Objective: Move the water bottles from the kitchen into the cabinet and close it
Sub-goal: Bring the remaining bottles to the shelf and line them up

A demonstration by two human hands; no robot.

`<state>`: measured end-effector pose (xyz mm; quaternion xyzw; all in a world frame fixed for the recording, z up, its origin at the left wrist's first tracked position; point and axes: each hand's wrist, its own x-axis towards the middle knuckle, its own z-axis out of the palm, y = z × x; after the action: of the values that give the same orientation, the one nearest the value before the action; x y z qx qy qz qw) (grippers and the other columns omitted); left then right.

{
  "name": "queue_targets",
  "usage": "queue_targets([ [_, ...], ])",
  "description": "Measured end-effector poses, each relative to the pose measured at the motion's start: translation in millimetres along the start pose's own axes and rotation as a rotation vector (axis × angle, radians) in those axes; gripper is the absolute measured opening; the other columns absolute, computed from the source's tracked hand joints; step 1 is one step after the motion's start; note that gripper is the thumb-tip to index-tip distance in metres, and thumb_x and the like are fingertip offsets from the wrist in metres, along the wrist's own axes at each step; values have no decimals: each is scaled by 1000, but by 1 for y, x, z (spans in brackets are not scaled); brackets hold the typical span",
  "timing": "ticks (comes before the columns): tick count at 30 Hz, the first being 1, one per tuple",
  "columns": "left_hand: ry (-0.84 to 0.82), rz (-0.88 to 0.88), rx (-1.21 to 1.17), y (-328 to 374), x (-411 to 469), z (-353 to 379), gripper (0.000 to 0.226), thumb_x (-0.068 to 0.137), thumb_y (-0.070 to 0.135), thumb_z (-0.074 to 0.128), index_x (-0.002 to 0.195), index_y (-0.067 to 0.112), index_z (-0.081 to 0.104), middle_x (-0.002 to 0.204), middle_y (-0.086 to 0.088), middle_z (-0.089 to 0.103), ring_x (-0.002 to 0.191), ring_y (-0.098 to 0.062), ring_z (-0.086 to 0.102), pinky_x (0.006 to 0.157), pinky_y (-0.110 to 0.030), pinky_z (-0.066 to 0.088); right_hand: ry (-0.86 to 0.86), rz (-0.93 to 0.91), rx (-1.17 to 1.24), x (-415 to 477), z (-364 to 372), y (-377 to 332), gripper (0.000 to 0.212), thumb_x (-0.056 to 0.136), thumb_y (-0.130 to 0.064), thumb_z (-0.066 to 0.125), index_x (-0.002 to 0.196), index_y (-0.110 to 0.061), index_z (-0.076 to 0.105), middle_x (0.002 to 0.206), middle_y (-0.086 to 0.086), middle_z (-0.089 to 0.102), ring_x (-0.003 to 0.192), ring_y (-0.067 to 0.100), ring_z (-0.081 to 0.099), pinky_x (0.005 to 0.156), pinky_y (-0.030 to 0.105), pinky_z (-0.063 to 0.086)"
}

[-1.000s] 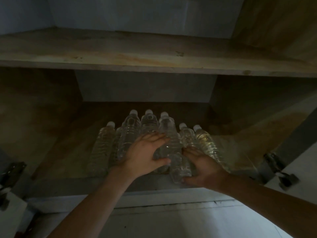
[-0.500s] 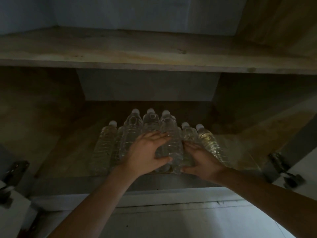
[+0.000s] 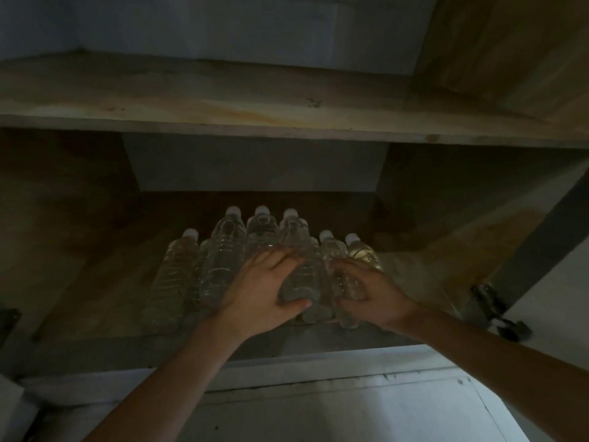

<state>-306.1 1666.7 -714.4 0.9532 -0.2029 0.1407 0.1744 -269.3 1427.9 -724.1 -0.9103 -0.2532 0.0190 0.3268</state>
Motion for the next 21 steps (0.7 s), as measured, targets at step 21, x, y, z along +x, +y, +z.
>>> queue_targets([
  [21,-4,-17,12,3,7,6,71,83,61,59,145,32,41,154,8,36,142,-12,30,114,-27,10,306,502,319,-15,-17,32,54,75,-2,80,125,-15,63,102,-2,64,107,24,64,93,31,53],
])
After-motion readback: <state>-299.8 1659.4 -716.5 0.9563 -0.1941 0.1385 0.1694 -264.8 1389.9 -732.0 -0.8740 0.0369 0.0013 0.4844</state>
